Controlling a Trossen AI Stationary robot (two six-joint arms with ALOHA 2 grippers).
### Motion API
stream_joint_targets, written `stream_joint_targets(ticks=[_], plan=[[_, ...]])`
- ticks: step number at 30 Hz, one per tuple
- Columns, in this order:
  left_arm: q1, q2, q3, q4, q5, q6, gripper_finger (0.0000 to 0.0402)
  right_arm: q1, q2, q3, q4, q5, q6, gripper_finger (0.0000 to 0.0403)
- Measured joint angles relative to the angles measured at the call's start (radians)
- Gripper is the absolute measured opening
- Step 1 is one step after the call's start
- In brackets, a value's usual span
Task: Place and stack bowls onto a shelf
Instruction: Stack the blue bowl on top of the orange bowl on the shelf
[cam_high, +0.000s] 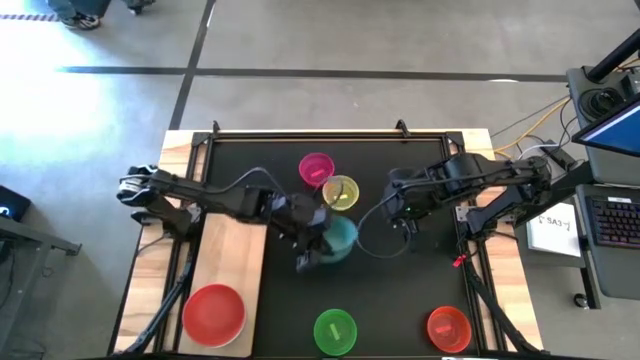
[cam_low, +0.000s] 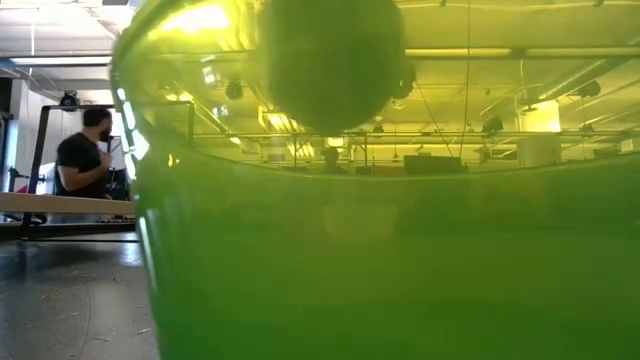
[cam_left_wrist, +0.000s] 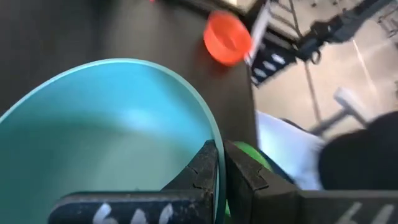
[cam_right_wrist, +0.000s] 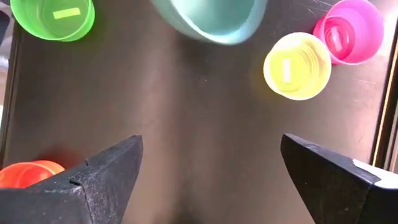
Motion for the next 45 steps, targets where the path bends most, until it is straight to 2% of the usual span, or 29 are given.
stream_joint_targets(ticks=[7, 12, 16, 20, 25, 29, 36, 40, 45], plan=[[-0.149, -0.049, 0.000, -0.130, -0.024, -0.303, 0.0000, 0.000, 0.011, -0.002, 0.000, 0.000, -0.009, 0.0370], [-0.244, -0.102, 0.031, -0.263, -0.153, -0.458, 0.0000, 0.000, 0.018, -0.002, 0.000, -0.001, -0.001, 0.0370], [-0.321, -0.103, 0.172, -0.543, -0.320, -0.550, 0.0000, 0.000, 0.019, -0.002, 0.000, -0.001, -0.001, 0.0370], [-0.409, -0.069, 0.357, -0.755, -0.480, -0.593, 0.0000, 0.000, 0.019, -0.002, 0.000, 0.000, 0.012, 0.0370], [-0.510, 0.016, 0.553, -0.994, -0.610, -0.746, 0.0000, 0.000, 0.019, -0.002, 0.000, 0.000, 0.049, 0.0370], [-0.567, 0.112, 0.667, -1.170, -0.569, -0.922, 0.0000, 0.000, 0.019, -0.002, 0.000, 0.000, 0.052, 0.0370], [-0.621, 0.269, 0.812, -1.160, -0.396, -0.951, 0.0000, 0.000, 0.019, -0.002, 0.000, 0.001, 0.052, 0.0370], [-0.640, 0.333, 0.866, -1.159, -0.392, -0.963, 0.0000, 0.000, 0.019, -0.003, 0.000, 0.001, 0.055, 0.0370], [-0.671, 0.359, 0.843, -1.164, -0.398, -0.983, 0.0000, 0.000, 0.019, -0.003, 0.000, 0.001, 0.091, 0.0370]])
